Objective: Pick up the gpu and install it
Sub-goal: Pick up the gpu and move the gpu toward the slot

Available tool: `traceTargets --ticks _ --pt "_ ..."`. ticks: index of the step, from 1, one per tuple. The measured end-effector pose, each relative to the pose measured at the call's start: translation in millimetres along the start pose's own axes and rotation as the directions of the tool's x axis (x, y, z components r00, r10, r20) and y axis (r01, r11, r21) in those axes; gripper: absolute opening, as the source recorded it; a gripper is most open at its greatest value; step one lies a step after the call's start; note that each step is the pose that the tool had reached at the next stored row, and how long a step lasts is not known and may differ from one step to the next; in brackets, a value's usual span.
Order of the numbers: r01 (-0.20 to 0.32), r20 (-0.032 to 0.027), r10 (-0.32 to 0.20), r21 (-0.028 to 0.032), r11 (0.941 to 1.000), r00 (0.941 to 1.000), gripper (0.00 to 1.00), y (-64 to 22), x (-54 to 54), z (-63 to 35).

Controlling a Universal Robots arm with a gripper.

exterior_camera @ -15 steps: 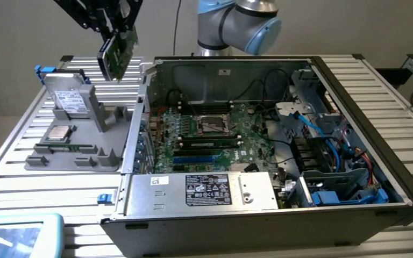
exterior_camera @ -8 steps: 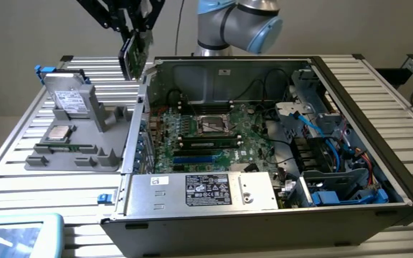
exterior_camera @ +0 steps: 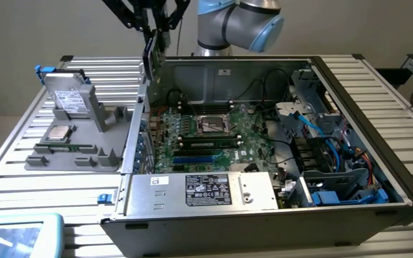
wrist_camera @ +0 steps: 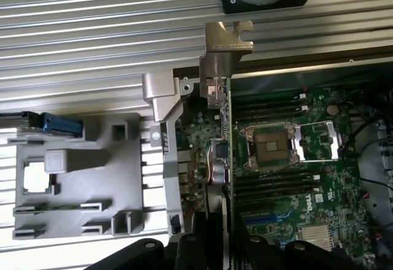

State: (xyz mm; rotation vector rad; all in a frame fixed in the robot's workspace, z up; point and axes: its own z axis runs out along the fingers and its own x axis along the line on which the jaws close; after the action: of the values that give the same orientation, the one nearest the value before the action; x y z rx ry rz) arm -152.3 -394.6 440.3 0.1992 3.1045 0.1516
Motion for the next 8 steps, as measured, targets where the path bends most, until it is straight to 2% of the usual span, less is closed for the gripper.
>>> traceTargets --ticks 8 --pt "0.0 -0.0008 0.0 0.0001 1.0 1.0 0.27 2.5 -36.3 1.0"
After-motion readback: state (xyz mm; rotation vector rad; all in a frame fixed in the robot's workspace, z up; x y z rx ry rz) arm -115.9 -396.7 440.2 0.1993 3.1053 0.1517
